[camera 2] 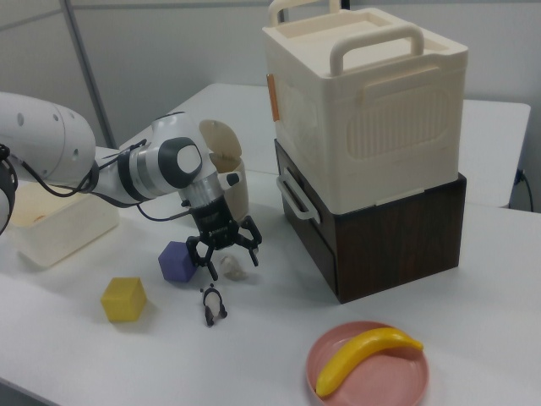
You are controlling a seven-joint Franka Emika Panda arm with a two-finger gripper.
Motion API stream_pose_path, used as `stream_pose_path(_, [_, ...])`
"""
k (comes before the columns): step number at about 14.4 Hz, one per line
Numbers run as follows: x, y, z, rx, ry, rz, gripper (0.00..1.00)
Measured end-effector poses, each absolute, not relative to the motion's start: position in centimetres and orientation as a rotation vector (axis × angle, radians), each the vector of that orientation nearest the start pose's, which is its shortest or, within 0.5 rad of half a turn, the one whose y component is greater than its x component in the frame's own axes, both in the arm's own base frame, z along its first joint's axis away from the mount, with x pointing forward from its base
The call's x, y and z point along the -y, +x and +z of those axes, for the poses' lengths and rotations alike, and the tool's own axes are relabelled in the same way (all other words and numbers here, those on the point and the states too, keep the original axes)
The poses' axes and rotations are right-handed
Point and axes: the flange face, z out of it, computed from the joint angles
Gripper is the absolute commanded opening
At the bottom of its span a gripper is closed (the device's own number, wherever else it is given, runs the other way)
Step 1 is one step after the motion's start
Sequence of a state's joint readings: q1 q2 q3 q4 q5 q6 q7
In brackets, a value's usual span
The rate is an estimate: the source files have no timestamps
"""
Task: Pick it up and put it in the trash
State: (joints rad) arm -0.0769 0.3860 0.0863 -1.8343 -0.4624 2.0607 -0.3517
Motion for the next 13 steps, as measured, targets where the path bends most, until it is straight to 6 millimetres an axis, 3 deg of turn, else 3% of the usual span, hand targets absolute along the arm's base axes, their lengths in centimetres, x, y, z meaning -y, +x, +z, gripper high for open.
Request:
stream_pose_path(5, [-0.3, 63.1, 32.1, 1.117, -3.262, 0.298, 0.95])
stream_pose_path(9, [-0.4, 63.2, 32.3, 1.214, -3.222, 0.284, 0.80])
stream_pose_path(11, [0.0, 63.2, 32.3, 1.241, -3.209, 0.292, 0.65])
stream_pose_path(13, [0.5, 63.2, 32.2, 1.282, -3.188, 0.304, 0.57])
